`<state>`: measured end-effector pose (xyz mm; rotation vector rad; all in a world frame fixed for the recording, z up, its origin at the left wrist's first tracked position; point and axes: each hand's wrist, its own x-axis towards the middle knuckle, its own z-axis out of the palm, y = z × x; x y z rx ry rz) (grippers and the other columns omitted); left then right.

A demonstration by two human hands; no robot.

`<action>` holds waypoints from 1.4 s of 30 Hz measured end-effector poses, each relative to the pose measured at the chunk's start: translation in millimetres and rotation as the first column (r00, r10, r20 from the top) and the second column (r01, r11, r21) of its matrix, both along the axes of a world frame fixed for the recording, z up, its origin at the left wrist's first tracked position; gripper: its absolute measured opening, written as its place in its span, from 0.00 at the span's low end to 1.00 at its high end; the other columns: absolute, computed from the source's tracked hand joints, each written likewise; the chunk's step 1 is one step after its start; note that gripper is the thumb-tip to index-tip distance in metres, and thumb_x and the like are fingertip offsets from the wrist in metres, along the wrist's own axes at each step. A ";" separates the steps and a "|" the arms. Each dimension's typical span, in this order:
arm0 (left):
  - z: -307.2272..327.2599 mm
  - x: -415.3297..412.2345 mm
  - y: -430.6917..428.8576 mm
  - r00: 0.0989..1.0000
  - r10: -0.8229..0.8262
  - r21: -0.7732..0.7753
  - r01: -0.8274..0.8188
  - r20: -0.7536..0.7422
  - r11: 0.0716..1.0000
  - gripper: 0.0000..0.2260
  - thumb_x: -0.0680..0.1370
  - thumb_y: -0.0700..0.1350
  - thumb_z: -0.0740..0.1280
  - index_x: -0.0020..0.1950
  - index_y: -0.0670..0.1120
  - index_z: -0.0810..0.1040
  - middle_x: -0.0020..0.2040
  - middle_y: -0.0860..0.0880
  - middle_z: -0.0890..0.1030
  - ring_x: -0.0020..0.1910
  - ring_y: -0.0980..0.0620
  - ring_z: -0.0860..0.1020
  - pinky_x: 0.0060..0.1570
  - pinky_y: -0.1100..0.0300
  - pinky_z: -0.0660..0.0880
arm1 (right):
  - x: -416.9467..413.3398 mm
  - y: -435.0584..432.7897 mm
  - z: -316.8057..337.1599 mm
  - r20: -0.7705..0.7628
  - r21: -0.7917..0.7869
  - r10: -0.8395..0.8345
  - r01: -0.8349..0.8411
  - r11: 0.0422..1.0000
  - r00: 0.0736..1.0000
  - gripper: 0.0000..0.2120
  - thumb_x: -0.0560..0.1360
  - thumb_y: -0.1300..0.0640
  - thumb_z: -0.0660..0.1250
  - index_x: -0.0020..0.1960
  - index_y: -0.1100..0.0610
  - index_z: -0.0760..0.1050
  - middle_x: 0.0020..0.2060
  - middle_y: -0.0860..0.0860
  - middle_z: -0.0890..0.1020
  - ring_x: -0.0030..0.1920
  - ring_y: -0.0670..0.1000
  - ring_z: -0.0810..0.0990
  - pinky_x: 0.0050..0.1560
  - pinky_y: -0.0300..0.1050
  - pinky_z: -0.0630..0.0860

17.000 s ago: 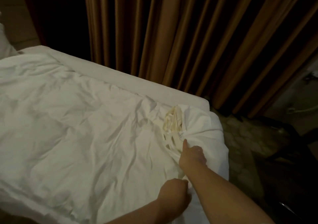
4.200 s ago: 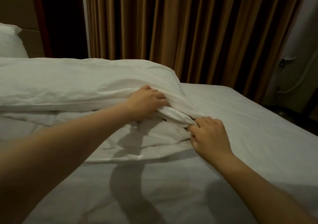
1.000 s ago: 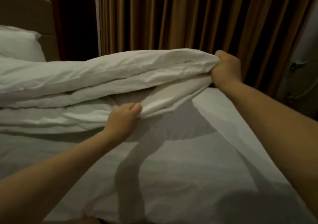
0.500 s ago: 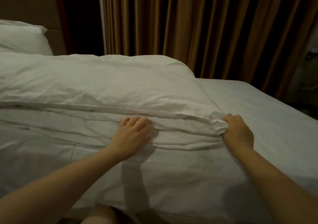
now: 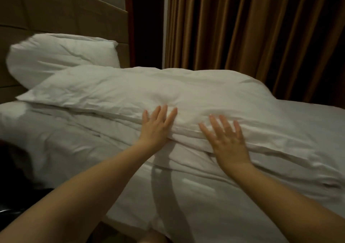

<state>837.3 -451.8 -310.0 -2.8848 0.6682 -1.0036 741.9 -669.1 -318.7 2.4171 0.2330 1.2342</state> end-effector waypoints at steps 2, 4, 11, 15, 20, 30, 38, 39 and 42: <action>10.7 10.9 10.9 0.991 -0.109 -0.004 0.110 0.078 0.994 0.19 0.66 0.38 0.70 0.57 0.40 0.78 0.48 0.39 0.79 0.45 0.39 0.80 0.44 0.49 0.74 | 14.1 4.4 16.4 -0.027 0.059 0.017 -0.015 0.998 0.999 0.40 0.53 0.57 0.80 0.63 0.55 0.70 0.51 0.59 0.79 0.51 0.61 0.75 0.49 0.55 0.70; 17.6 15.3 24.0 0.963 -0.242 0.020 0.241 0.114 0.970 0.08 0.61 0.40 0.65 0.39 0.42 0.78 0.32 0.44 0.76 0.27 0.45 0.76 0.25 0.62 0.67 | 13.1 4.7 23.4 -0.006 0.111 0.094 -0.093 0.989 0.996 0.25 0.57 0.57 0.78 0.52 0.56 0.75 0.37 0.57 0.78 0.35 0.61 0.76 0.31 0.49 0.71; -32.6 12.8 33.2 0.918 -0.357 0.076 0.374 -0.172 0.924 0.23 0.47 0.48 0.80 0.38 0.46 0.79 0.33 0.47 0.76 0.25 0.47 0.74 0.24 0.64 0.67 | 8.4 17.4 -28.5 -0.207 0.260 0.118 -0.062 0.964 0.971 0.16 0.57 0.59 0.58 0.41 0.58 0.78 0.35 0.56 0.78 0.33 0.62 0.77 0.29 0.49 0.74; -36.0 16.6 29.1 0.929 -0.317 0.053 0.332 -0.191 0.942 0.25 0.48 0.51 0.80 0.40 0.46 0.78 0.35 0.47 0.76 0.28 0.46 0.73 0.29 0.62 0.69 | 17.1 18.5 -34.5 -0.221 0.258 0.034 0.024 0.966 0.975 0.20 0.51 0.59 0.74 0.43 0.60 0.79 0.37 0.58 0.77 0.35 0.62 0.76 0.34 0.52 0.73; -46.8 19.8 24.1 0.939 -0.320 -0.014 0.321 -0.127 0.947 0.22 0.49 0.49 0.77 0.39 0.48 0.77 0.34 0.49 0.76 0.31 0.46 0.75 0.30 0.62 0.70 | 21.9 17.9 -53.8 -0.094 0.280 0.105 -0.075 0.957 0.990 0.19 0.59 0.53 0.59 0.47 0.57 0.76 0.38 0.56 0.77 0.36 0.60 0.75 0.38 0.51 0.64; -19.0 -5.2 20.8 0.912 -0.217 0.090 0.263 -0.347 0.961 0.12 0.63 0.53 0.58 0.31 0.47 0.75 0.30 0.49 0.77 0.29 0.45 0.77 0.29 0.62 0.68 | -9.9 28.5 -48.7 -0.383 0.470 0.145 0.057 0.881 0.912 0.20 0.64 0.55 0.56 0.56 0.54 0.71 0.46 0.53 0.81 0.43 0.57 0.76 0.46 0.50 0.63; 83.3 -110.2 -36.7 0.721 0.124 0.167 -0.011 -0.682 0.986 0.21 0.80 0.49 0.56 0.73 0.53 0.64 0.73 0.54 0.67 0.73 0.52 0.62 0.72 0.48 0.51 | -69.1 17.5 96.1 -0.772 0.521 0.129 0.504 0.689 0.623 0.30 0.78 0.53 0.55 0.78 0.47 0.49 0.78 0.46 0.50 0.77 0.51 0.42 0.71 0.58 0.31; 110.2 -120.1 -49.5 0.711 0.127 0.159 -0.021 -0.692 0.987 0.22 0.80 0.50 0.56 0.75 0.52 0.62 0.74 0.54 0.65 0.74 0.53 0.59 0.73 0.47 0.48 | -76.0 12.1 126.7 -0.772 0.541 0.137 0.528 0.655 0.621 0.30 0.79 0.53 0.54 0.78 0.46 0.47 0.78 0.45 0.50 0.77 0.50 0.42 0.71 0.58 0.31; 192.7 -153.8 -90.4 0.700 0.107 0.124 -0.027 -0.706 0.992 0.23 0.82 0.51 0.54 0.77 0.52 0.56 0.76 0.55 0.60 0.76 0.54 0.53 0.73 0.46 0.44 | -107.7 -7.0 214.6 -0.762 0.618 0.205 0.594 0.515 0.615 0.27 0.80 0.52 0.53 0.78 0.45 0.50 0.75 0.46 0.61 0.77 0.47 0.51 0.73 0.57 0.34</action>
